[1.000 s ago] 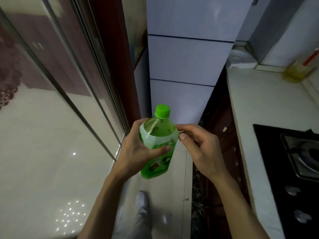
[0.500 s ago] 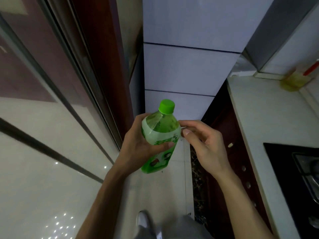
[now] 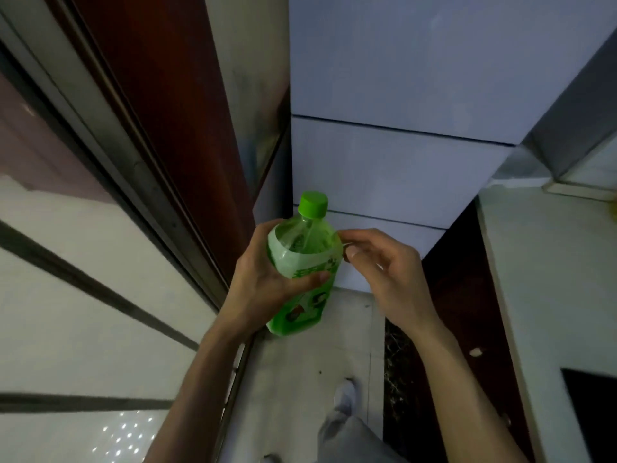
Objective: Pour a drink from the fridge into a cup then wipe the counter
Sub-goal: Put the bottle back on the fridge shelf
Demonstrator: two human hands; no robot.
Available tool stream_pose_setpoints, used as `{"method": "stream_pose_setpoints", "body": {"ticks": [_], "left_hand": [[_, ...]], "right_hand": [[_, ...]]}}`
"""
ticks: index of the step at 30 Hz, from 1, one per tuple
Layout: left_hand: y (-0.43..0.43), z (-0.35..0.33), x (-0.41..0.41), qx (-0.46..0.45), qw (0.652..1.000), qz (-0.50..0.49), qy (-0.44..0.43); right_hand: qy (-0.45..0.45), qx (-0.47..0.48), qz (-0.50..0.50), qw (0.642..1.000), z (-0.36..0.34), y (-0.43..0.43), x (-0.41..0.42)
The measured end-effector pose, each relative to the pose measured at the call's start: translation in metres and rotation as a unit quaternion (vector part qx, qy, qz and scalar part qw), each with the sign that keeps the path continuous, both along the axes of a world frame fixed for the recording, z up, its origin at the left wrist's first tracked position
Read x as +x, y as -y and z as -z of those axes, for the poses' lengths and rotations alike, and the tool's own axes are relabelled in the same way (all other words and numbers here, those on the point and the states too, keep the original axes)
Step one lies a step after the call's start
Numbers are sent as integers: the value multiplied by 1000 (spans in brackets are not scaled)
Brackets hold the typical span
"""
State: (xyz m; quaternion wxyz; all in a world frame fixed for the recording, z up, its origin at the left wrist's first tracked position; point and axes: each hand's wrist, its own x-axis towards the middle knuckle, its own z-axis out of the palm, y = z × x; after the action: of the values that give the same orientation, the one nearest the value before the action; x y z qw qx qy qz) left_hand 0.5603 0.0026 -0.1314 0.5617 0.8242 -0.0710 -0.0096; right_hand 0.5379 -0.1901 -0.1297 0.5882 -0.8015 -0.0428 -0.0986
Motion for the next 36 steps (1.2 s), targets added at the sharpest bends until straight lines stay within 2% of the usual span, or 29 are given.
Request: {"method": "stream_pose_setpoints", "body": {"ticks": [10, 20, 23, 26, 30, 32, 34, 36], "left_hand": [[52, -23, 80, 2, 996, -85, 3], [49, -19, 153, -9, 988, -152, 3], [38, -21, 179, -36, 986, -160, -8], [31, -19, 203, -55, 984, -167, -13], [30, -18, 229, -69, 980, -186, -10], [29, -16, 238, -76, 978, -195, -9], [29, -14, 245, -82, 977, -198, -16], [29, -13, 248, -81, 976, -200, -23]], "right_hand": [[20, -20, -100, 995, -20, 56, 120], [33, -91, -129, 987, -29, 40, 217], [31, -135, -124, 982, -42, 25, 258], [43, -223, -124, 966, -60, 7, 306], [101, -385, -122, 909, -78, -21, 368], [143, -505, -124, 842, -79, -36, 393], [193, -626, -120, 746, -75, -48, 412], [229, -685, -113, 682, -73, -53, 425]]}}
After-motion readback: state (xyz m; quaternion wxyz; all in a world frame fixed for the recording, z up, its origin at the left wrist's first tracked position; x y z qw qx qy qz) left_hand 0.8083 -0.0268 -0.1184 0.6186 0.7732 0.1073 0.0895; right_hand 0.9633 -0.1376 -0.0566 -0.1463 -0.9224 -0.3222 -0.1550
